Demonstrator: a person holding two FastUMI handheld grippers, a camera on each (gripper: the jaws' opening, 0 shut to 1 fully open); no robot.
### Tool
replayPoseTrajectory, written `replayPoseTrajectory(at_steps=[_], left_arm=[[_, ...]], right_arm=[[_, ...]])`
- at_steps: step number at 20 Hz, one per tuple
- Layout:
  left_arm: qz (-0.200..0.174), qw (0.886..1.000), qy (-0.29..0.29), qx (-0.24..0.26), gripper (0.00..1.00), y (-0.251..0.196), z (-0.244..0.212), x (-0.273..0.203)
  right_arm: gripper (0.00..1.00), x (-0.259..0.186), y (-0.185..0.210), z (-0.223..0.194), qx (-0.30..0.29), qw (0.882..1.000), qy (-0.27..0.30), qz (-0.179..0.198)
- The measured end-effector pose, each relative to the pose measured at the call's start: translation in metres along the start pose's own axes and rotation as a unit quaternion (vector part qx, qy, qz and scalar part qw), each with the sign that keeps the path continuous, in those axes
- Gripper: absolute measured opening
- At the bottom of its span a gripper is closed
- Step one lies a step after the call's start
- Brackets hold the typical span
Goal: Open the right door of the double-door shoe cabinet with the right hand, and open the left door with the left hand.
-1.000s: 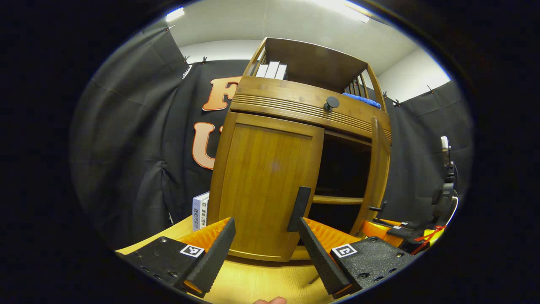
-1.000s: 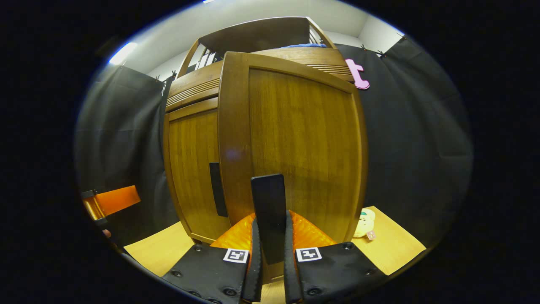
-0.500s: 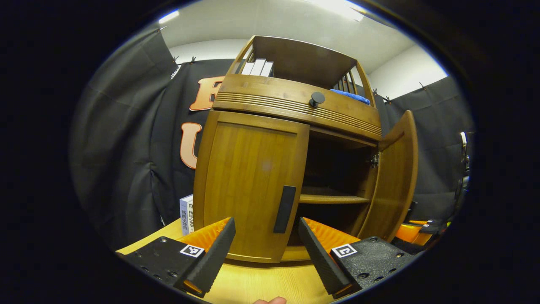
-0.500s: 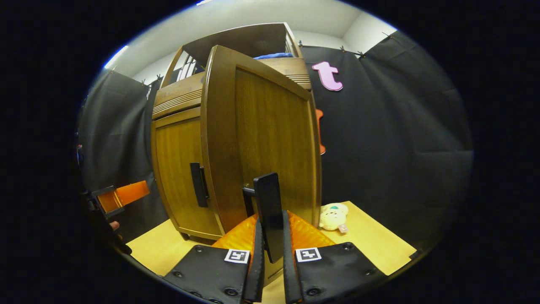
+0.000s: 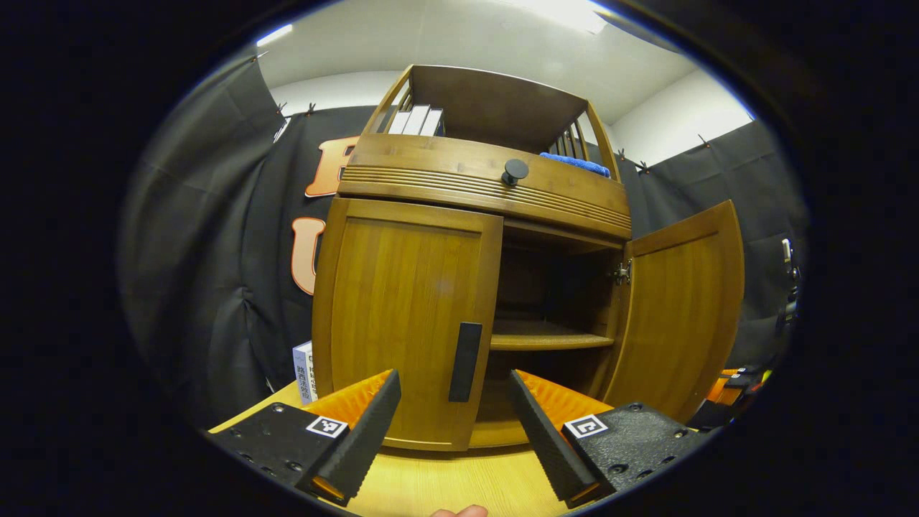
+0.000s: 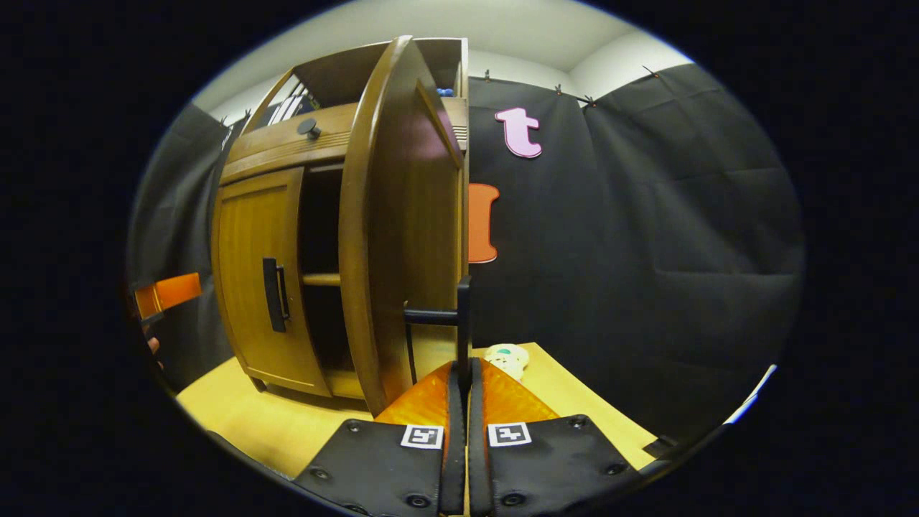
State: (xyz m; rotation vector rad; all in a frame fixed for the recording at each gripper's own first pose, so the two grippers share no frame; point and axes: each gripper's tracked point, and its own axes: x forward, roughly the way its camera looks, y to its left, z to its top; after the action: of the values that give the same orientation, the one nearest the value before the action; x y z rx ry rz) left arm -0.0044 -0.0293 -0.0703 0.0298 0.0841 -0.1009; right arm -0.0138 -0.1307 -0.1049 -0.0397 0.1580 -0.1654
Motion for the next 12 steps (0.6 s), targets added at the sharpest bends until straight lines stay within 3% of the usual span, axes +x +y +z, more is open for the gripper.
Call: replayPoseTrajectory(at_steps=[1, 3, 5, 9, 10, 11, 12], left_arm=[[0.0, 1.0, 0.002, -0.002, 0.95, 0.0, -0.001, 0.001], [0.0, 1.0, 0.007, -0.006, 0.98, -0.001, -0.005, 0.002], [0.002, 1.0, 0.008, -0.008, 0.95, 0.0, -0.005, 0.002], [0.003, 1.0, 0.006, 0.0, 0.98, 0.002, -0.001, 0.003], [0.004, 1.0, 0.005, 0.002, 0.98, 0.002, -0.001, 0.001], [0.004, 1.0, 0.003, 0.002, 0.95, 0.003, -0.001, 0.0], [0.005, 1.0, 0.003, 0.002, 0.95, 0.003, -0.001, -0.001]], right_arm=[[0.1, -0.001, -0.003, 0.0, 0.0, 1.0, -0.003, 0.009], [0.1, 0.001, -0.011, 0.001, -0.011, 1.0, -0.003, 0.028], [0.07, 0.003, -0.028, 0.003, -0.005, 0.999, 0.0, 0.039], [0.1, 0.01, -0.044, 0.004, -0.006, 0.997, 0.01, 0.077], [0.03, 0.011, -0.049, 0.005, -0.003, 0.996, 0.013, 0.084], [0.1, 0.011, -0.052, 0.006, -0.001, 0.996, 0.016, 0.088], [0.03, 0.011, -0.054, 0.007, 0.0, 0.995, 0.018, 0.094]])
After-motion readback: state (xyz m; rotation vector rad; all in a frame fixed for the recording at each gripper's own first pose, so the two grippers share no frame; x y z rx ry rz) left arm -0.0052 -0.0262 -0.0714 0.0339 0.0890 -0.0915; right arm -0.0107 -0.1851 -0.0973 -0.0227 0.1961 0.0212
